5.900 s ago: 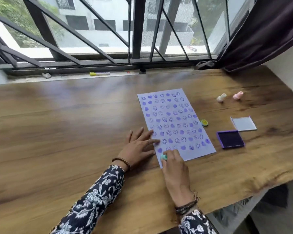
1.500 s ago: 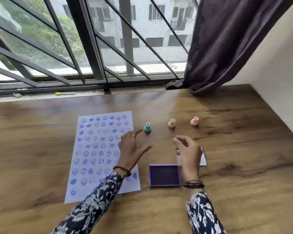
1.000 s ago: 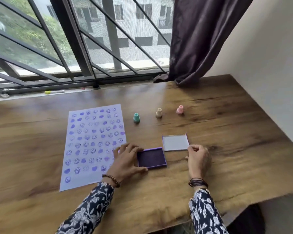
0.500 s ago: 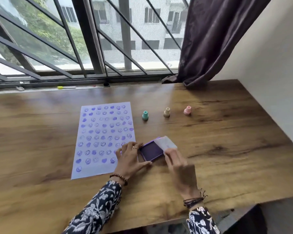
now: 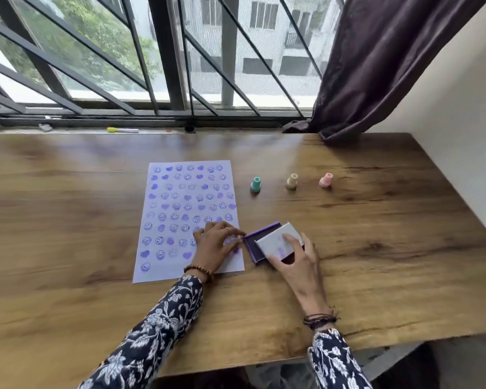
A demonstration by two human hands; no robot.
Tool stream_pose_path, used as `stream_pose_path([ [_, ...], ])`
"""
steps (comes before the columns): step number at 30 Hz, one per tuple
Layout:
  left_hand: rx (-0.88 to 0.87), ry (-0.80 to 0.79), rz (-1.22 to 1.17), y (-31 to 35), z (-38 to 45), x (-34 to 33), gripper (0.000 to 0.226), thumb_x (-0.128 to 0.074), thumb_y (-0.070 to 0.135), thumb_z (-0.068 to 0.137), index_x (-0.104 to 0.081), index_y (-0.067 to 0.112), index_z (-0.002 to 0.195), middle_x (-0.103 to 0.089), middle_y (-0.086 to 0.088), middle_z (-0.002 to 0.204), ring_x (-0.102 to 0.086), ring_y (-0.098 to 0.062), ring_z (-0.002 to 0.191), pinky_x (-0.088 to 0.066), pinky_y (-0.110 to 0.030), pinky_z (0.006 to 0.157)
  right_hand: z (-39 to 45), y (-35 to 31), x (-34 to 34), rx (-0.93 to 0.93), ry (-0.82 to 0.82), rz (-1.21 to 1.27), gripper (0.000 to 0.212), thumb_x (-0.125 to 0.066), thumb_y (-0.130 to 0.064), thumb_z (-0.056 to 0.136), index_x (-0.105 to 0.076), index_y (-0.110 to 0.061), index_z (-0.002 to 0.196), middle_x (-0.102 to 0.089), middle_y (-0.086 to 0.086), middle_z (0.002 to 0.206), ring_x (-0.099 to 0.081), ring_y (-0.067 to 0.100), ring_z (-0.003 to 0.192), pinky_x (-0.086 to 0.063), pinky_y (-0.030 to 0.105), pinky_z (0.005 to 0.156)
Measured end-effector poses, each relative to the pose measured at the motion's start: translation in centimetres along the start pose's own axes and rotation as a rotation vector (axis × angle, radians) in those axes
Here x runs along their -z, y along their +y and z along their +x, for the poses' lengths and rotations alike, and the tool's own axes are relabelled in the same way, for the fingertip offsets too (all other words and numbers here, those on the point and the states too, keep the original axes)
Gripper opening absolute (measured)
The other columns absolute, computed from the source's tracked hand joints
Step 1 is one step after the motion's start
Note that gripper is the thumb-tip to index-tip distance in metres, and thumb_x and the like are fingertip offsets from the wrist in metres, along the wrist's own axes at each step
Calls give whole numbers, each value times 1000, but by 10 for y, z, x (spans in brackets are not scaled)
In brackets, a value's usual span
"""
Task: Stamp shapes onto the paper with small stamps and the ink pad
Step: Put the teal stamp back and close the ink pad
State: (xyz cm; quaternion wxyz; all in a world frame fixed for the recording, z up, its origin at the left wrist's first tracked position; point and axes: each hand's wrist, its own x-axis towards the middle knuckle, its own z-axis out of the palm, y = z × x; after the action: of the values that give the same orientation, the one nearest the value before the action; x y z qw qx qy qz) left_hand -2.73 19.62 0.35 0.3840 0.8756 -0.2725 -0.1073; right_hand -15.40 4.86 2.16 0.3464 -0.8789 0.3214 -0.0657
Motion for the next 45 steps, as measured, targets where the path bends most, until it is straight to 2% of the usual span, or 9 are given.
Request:
stream_pose_path([
  [3, 20, 54, -9, 2, 1, -3, 12, -64, 30, 79, -69, 34, 88, -62, 11, 90, -46, -15, 99, -26, -42, 86, -1, -2, 0, 6, -6, -50, 67, -70, -40, 71, -46, -18, 130, -33, 16, 143, -30, 30, 133, -30, 39, 111],
  [10, 39, 90, -18, 4, 0, -4, 9, -67, 30, 76, -70, 33, 84, -55, 16, 83, -41, -9, 94, -16, -32, 78, -7, -9, 1, -4, 59, -27, 67, -75, -37, 67, -47, -22, 126, -38, 13, 129, -37, 28, 121, -38, 37, 101],
  [13, 47, 97, -19, 3, 0, -5, 10, -67, 30, 76, -71, 33, 84, -55, 16, 83, -41, -9, 94, -15, -31, 79, -18, -10, -1, 4, 51, -5, 66, -76, -35, 66, -48, -24, 124, -34, 10, 132, -34, 25, 124, -37, 34, 101],
  [17, 36, 104, 0, 2, 0, -5, 9, -66, 33, 77, -70, 33, 85, -64, 9, 90, -44, -11, 97, -9, -27, 70, -28, -10, -11, 14, 69, 2, 68, -79, -32, 63, -49, -22, 123, -34, 10, 132, -33, 25, 124, -32, 29, 103],
  [27, 24, 104, -1, -2, 1, -7, 9, -66, 34, 77, -70, 33, 85, -64, 8, 90, -42, -8, 93, -9, -27, 70, -29, -11, -13, 7, 57, -16, 68, -78, -34, 63, -48, -24, 123, -34, 9, 133, -32, 24, 126, -32, 31, 104],
  [36, 17, 103, 18, -2, 1, -7, 9, -64, 33, 78, -70, 33, 85, -64, 8, 91, -46, -14, 98, -9, -27, 70, -27, -13, -15, -1, 80, -60, 69, -78, -35, 63, -47, -23, 124, -32, 11, 137, -32, 27, 128, -35, 35, 104],
  [45, -14, 110, 52, 0, 0, -6, 14, -61, 38, 80, -68, 40, 92, -63, 9, 90, -44, -11, 95, -8, -27, 69, -24, -9, -11, 2, 64, -15, 67, -79, -32, 63, -49, -22, 123, -32, 12, 139, -32, 27, 130, -36, 35, 105],
])
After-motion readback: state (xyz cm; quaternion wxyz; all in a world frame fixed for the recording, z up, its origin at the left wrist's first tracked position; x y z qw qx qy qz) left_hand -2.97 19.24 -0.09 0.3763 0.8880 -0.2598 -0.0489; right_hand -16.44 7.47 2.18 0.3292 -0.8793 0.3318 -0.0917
